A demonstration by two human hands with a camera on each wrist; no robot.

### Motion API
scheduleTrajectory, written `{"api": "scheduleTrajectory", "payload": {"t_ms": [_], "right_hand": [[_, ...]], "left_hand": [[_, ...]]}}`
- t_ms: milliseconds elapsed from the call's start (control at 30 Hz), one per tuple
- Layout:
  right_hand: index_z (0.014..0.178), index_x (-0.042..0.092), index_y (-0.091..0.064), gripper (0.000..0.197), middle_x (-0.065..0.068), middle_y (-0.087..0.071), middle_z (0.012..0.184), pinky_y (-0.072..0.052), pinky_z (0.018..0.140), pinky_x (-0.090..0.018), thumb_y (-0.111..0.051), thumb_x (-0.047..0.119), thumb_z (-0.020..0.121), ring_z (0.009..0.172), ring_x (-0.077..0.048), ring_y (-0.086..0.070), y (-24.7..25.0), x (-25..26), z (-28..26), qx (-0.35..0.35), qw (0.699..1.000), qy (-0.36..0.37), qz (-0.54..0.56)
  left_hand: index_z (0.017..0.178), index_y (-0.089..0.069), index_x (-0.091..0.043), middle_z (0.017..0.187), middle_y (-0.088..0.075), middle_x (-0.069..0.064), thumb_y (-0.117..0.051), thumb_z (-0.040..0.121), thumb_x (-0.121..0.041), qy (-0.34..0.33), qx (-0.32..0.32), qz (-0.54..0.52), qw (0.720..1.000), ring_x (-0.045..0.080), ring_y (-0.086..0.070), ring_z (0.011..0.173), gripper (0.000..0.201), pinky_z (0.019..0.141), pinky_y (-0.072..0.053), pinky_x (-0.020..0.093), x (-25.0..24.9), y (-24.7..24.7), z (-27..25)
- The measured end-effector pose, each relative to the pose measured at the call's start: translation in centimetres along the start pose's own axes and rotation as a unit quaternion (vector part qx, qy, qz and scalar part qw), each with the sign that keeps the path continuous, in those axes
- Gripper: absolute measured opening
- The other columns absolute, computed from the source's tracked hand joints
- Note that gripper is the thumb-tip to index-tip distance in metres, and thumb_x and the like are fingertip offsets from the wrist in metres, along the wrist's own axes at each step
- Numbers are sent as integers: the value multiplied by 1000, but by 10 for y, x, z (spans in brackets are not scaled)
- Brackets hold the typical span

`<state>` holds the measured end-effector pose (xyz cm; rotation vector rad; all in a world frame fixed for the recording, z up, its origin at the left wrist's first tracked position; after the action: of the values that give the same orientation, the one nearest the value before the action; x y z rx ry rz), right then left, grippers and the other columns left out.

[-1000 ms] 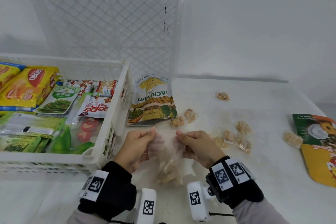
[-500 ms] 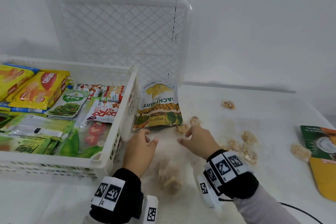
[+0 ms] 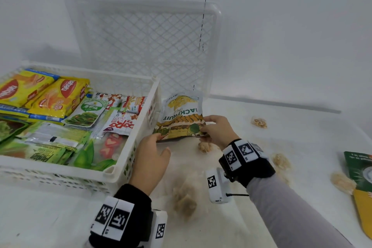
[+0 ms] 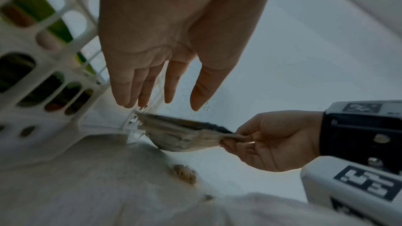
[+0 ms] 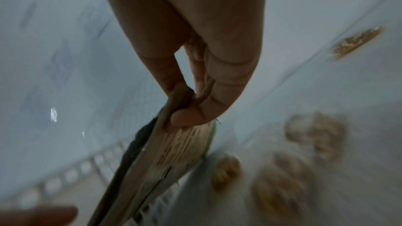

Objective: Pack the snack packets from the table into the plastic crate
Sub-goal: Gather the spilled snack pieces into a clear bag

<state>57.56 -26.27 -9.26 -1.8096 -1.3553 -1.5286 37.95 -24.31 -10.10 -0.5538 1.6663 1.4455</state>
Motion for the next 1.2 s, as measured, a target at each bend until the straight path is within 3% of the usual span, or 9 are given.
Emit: {"api": "scheduleTrajectory", "payload": {"t_ms": [200, 367, 534, 634, 767, 867, 934, 1034, 1201], "right_hand": [[74, -1, -58, 13, -8, -62, 52, -51, 45, -23, -54, 0, 87, 45, -16, -62, 39, 30, -12, 46, 983, -4, 177], [82, 4, -63, 29, -5, -65, 58, -50, 49, -23, -57, 29, 93, 54, -14, -63, 45, 35, -21, 123, 985, 10, 120], [91, -1, -67, 53, -6, -66, 68, -51, 55, -24, -49, 49, 92, 60, -13, -63, 44, 30, -24, 148, 988, 30, 25], [95, -2, -67, 57, -7, -65, 68, -52, 55, -24, -43, 49, 95, 58, -13, -62, 45, 29, -22, 139, 990, 26, 2], [99, 1, -65, 53, -10, -68, 85, -56, 74, -35, -38, 47, 97, 75, -20, -65, 50, 34, -21, 76, 991, 62, -97], [122, 14, -52, 32, -6, -52, 115, -40, 93, -28, -47, 30, 95, 106, -20, -51, 55, 45, -33, -99, 953, 217, -187], [104, 16, -57, 18, 1, -49, 102, -41, 82, -19, -53, 10, 87, 93, -11, -49, 51, 61, -59, -180, 895, 383, -138], [80, 13, -64, 13, 0, -60, 81, -44, 66, -21, -53, 5, 78, 74, -12, -55, 16, 72, -74, -79, 832, 467, -289], [107, 6, -60, 25, -14, -64, 105, -43, 77, -34, -43, 9, 88, 99, -30, -60, -30, 61, -39, 84, 769, 328, -543]], "left_hand": [[123, -51, -21, 117, -55, -6, -62, 88, -17, -69, -99, -48, 992, 15, -52, 113, 37, 87, -44, 22, -29, 16, -3], [120, -57, -11, 110, -64, 5, -55, 92, -32, -107, -161, 3, 981, 22, -60, 101, 36, 89, -49, 37, -59, 21, -5], [118, -51, -11, 98, -57, 6, -56, 90, -11, -180, -192, 88, 961, 20, -55, 85, 28, 74, -46, 32, -89, 19, -16], [103, -55, -12, 77, -41, 3, -58, 81, 3, -225, -155, 234, 933, 11, -36, 55, 27, 45, -29, 19, -104, 15, -21], [117, -58, -16, 83, -40, 6, -53, 87, -1, -186, -82, 287, 936, 21, -44, 66, 34, 54, -38, 29, -99, 5, -11], [123, -58, -17, 78, -41, 4, -60, 85, -7, -184, -86, 304, 931, 18, -44, 62, 39, 53, -36, 27, -97, 1, -7], [118, -61, -17, 75, -39, 2, -61, 83, -9, -184, -99, 285, 936, 17, -42, 57, 36, 50, -30, 26, -98, 2, -5], [112, -62, -14, 75, -38, 2, -59, 82, -5, -189, -80, 233, 951, 20, -44, 56, 32, 48, -33, 31, -99, -1, 1], [117, -63, -5, 80, -45, 9, -61, 74, 12, -197, -54, 219, 954, 21, -48, 61, 46, 54, -47, 36, -100, -6, 1]]}}
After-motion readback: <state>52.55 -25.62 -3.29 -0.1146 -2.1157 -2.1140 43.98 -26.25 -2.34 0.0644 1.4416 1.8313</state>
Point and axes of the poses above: each hand's wrist, its own z-axis towards the middle knuckle, its own y-axis out of the back of the hand, x = y × z, the point moved 4 cm from there along z, towards the middle knuckle
